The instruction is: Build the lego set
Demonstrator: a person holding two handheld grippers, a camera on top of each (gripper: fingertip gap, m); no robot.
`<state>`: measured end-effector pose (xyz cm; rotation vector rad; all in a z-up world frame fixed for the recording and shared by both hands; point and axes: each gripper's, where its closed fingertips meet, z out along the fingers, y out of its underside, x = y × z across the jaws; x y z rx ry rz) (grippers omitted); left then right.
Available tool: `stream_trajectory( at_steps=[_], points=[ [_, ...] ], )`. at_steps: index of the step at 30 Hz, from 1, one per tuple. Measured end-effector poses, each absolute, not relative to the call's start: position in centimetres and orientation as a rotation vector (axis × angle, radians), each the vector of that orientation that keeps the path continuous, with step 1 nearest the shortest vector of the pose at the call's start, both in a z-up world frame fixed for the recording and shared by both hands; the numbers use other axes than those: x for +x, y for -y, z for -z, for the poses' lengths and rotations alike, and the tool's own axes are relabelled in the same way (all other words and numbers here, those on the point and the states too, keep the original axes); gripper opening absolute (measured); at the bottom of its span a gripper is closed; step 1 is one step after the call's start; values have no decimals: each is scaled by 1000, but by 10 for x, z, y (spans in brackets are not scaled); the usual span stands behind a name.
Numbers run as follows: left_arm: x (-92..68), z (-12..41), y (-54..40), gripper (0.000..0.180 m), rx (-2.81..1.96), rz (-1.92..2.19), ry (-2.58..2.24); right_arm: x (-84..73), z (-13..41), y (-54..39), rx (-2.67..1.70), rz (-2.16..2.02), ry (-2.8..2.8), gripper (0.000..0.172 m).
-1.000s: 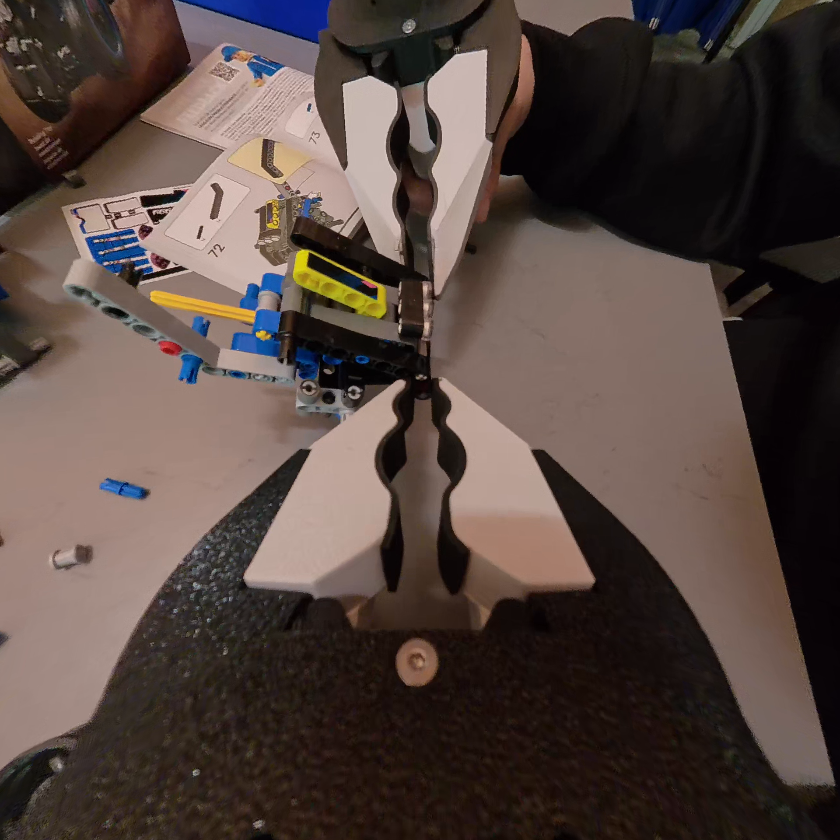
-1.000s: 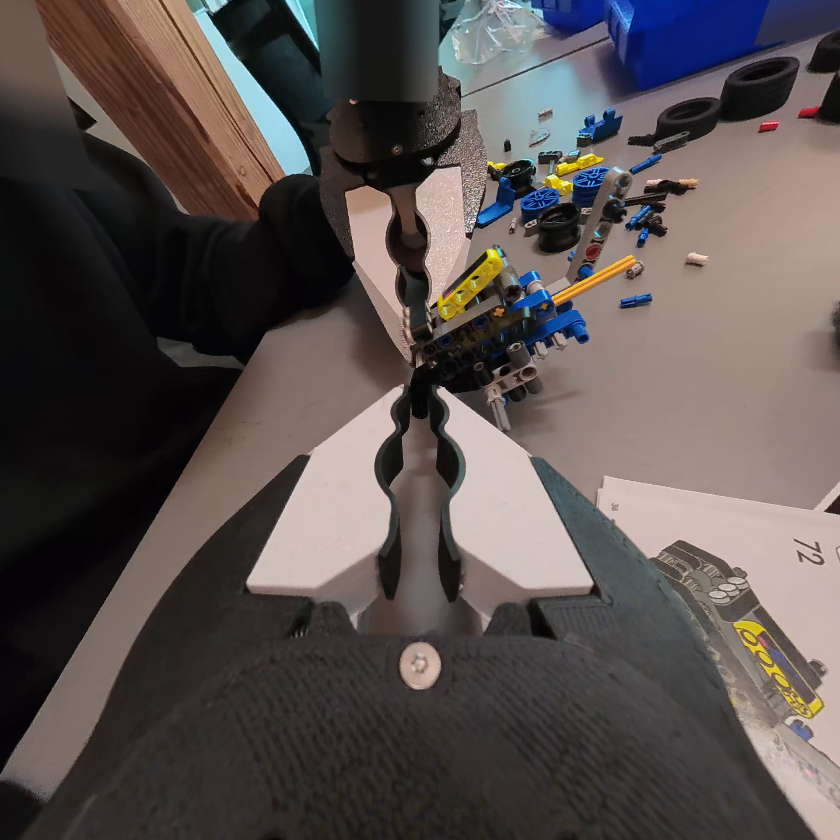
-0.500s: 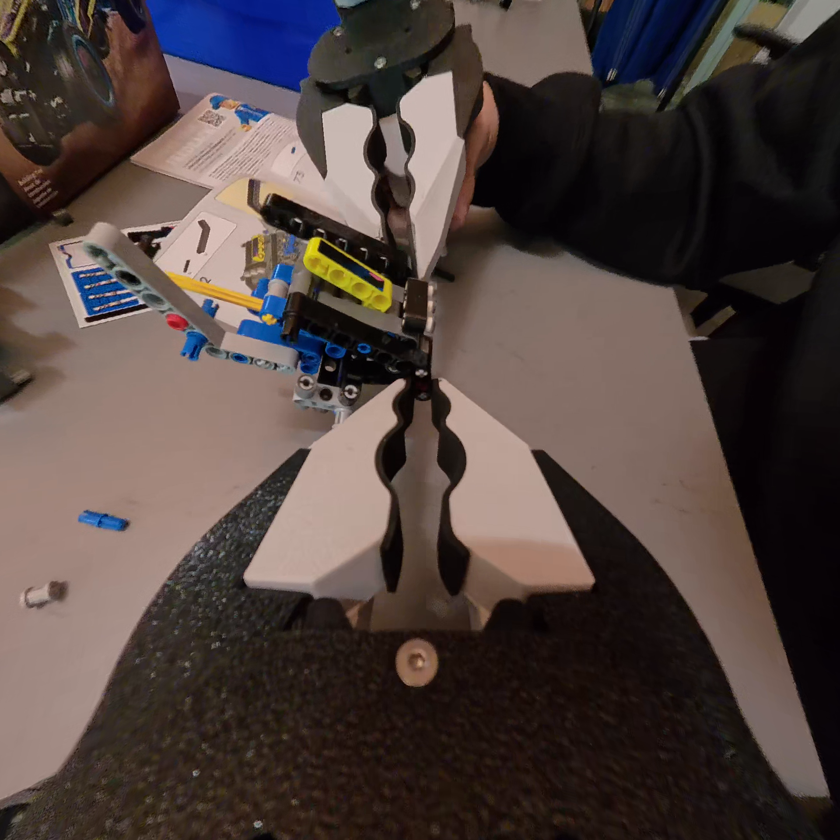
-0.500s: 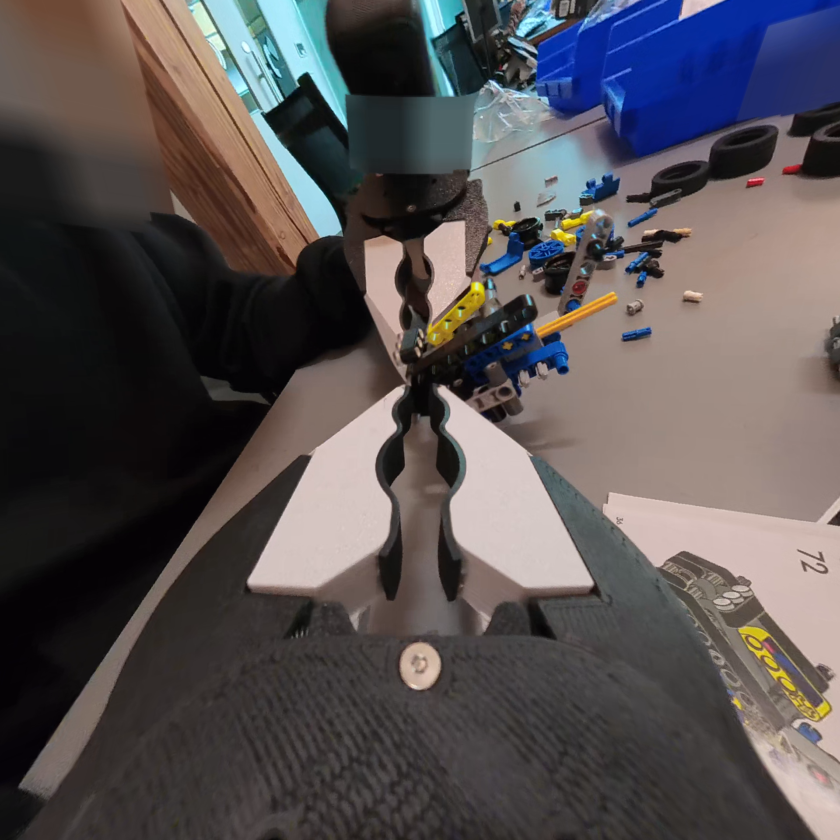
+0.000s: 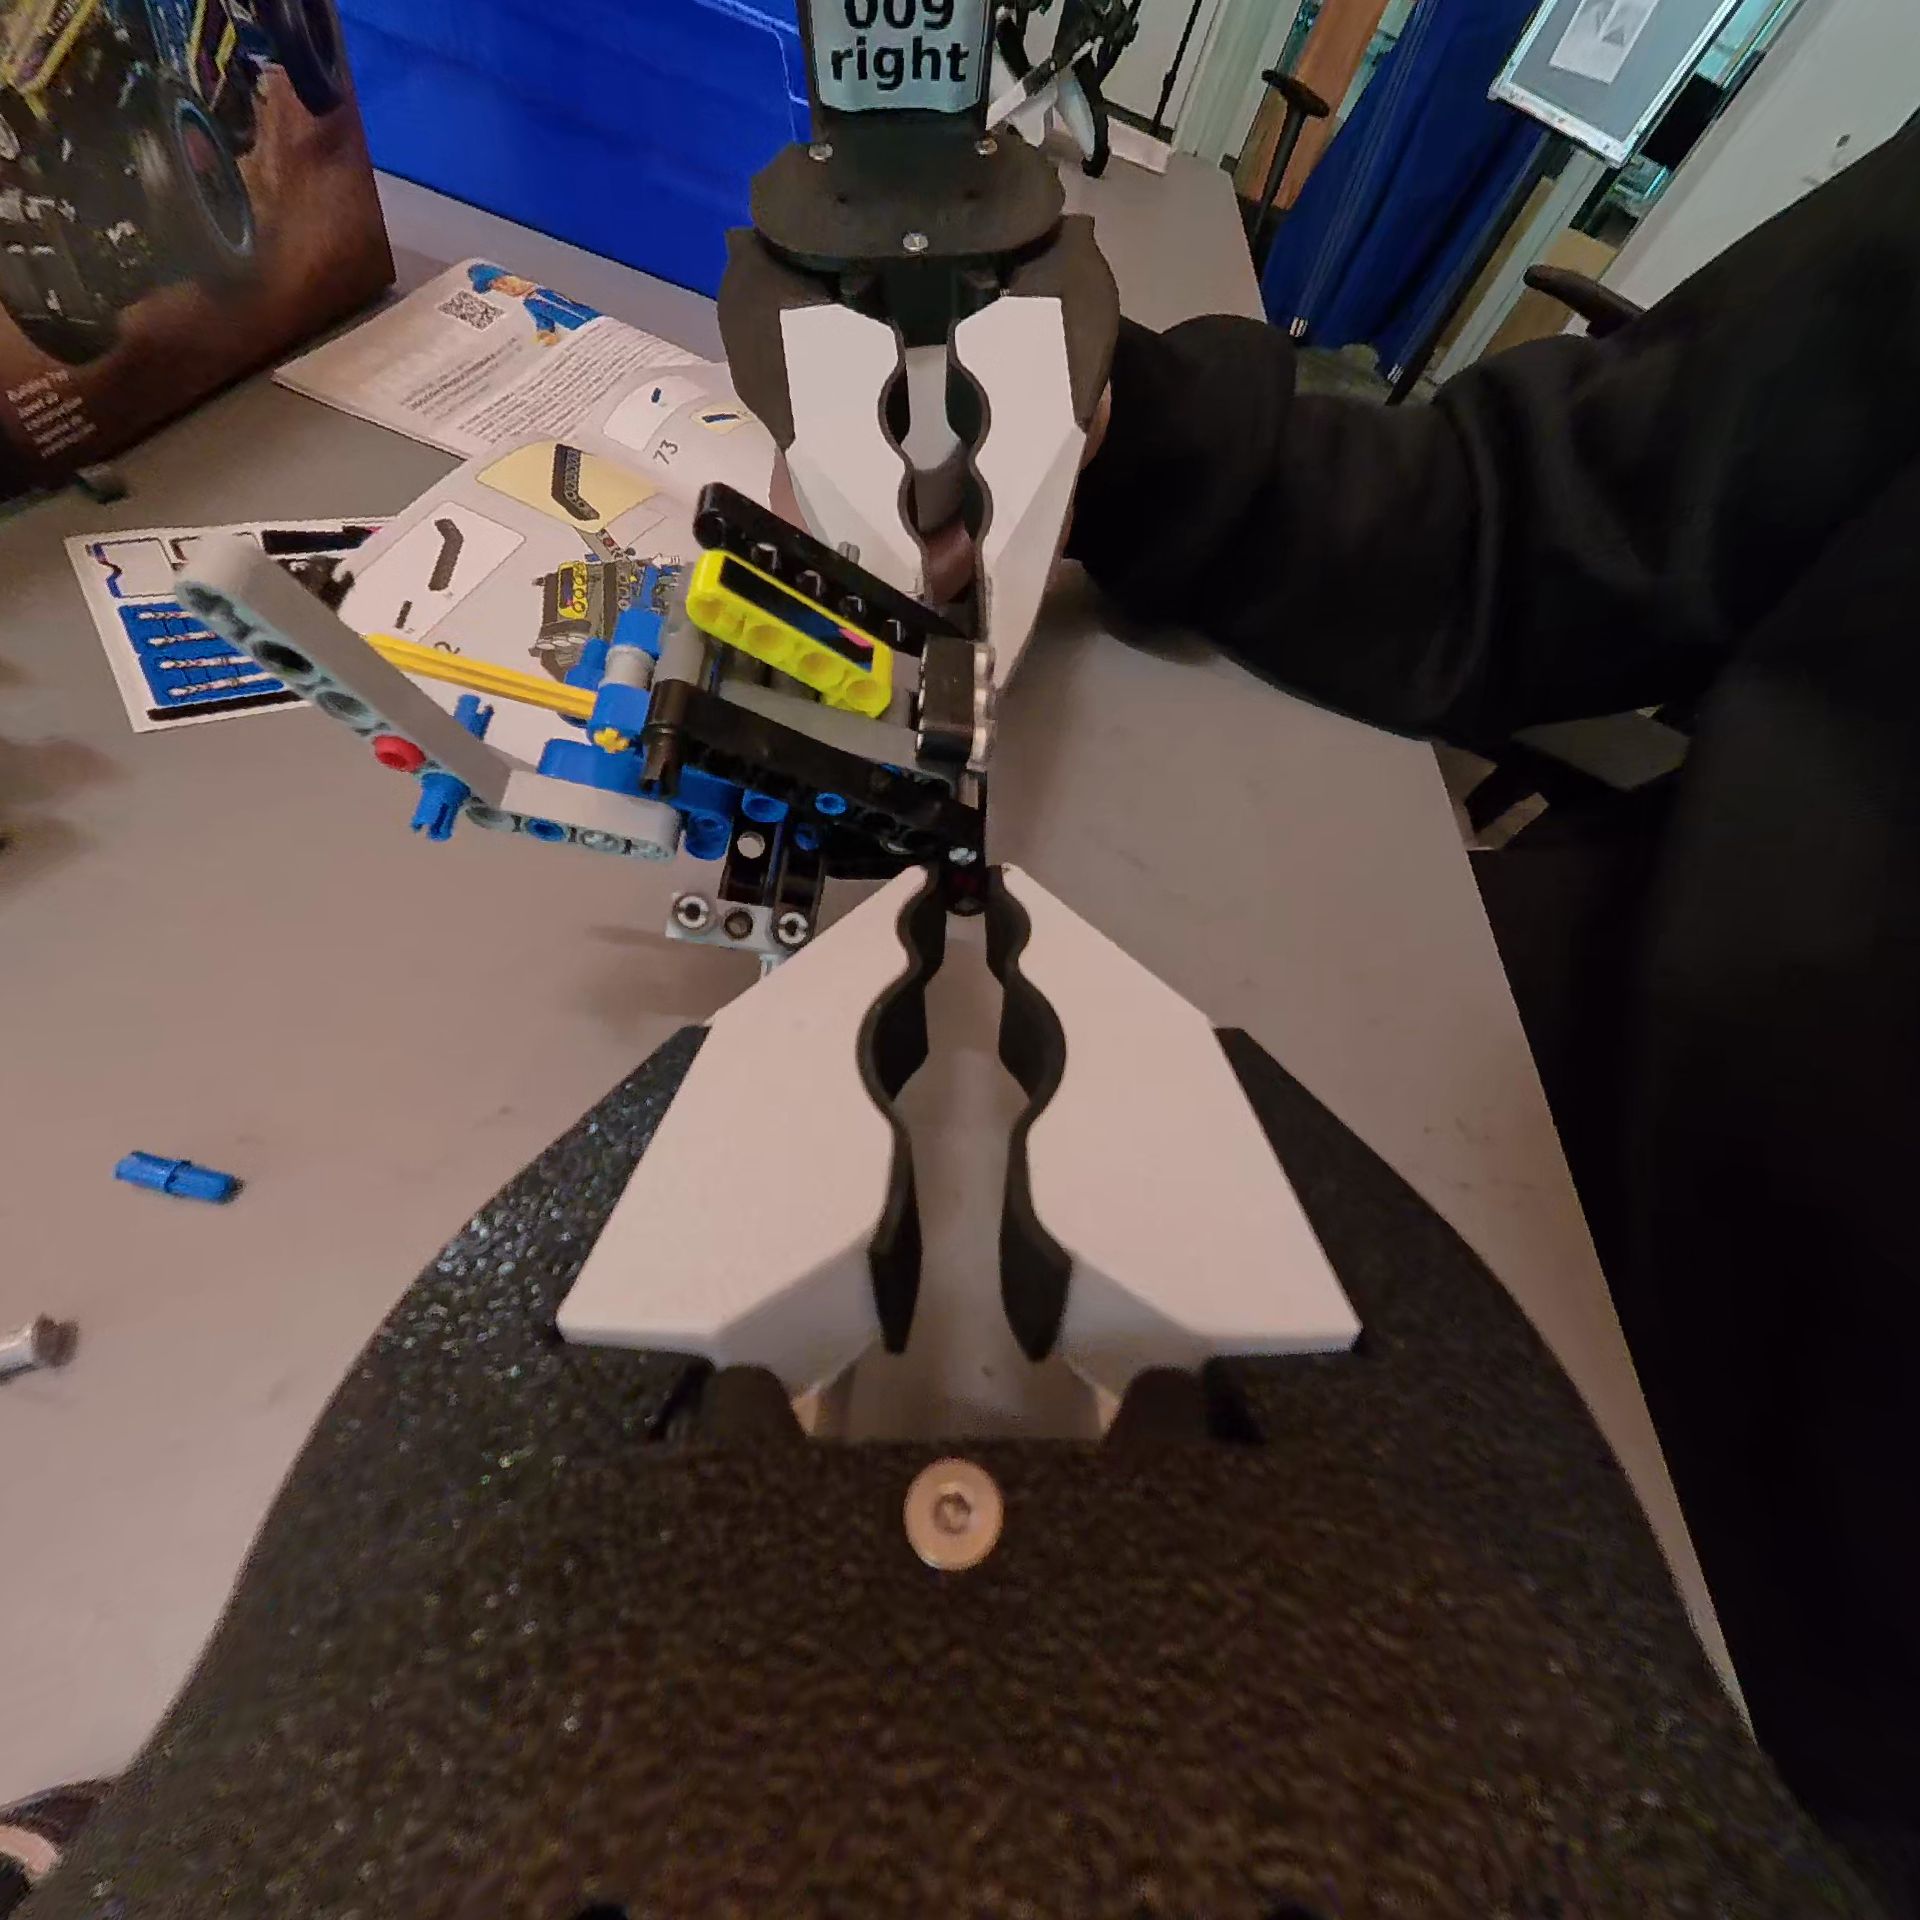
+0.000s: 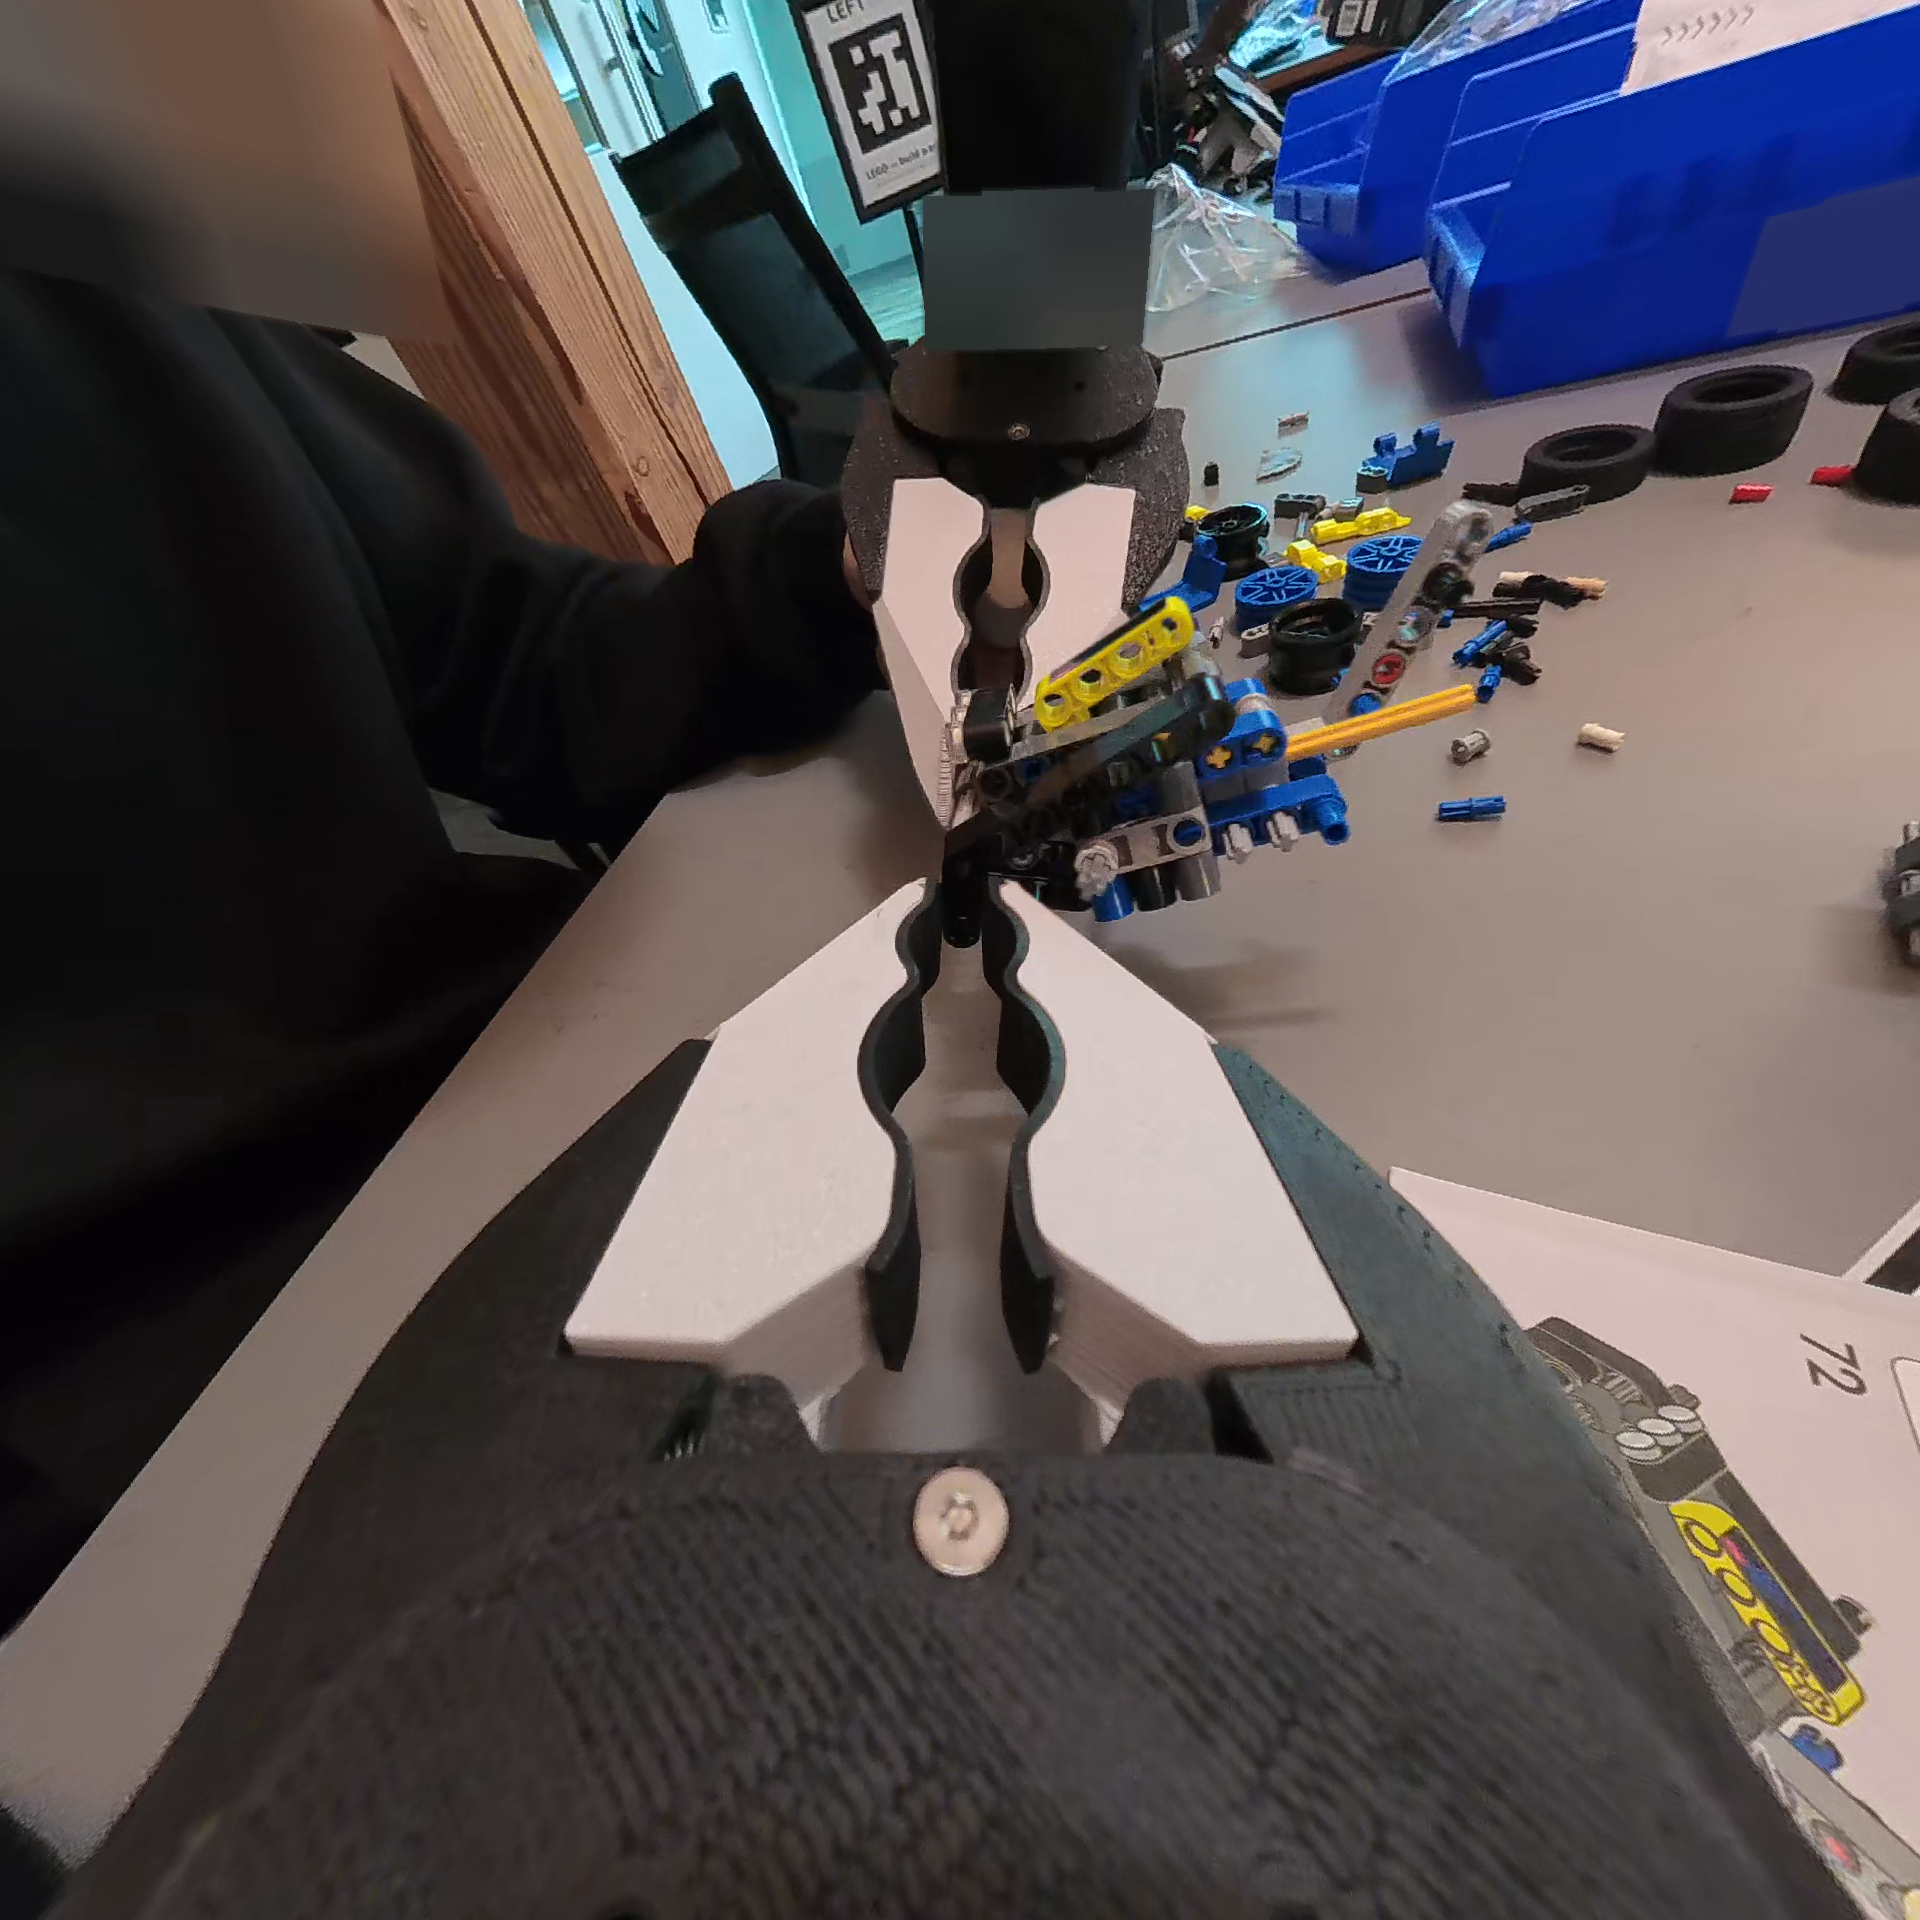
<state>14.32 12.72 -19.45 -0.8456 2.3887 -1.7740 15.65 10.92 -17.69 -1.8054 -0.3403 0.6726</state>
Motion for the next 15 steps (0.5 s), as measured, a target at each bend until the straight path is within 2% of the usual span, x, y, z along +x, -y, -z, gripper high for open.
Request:
stream_trajectory(
  at_steps=[15],
  points=[
    [146, 206, -131, 4, -900, 1674, -2428, 155, 187, -110, -1863, -567, 415, 5]
  ],
)
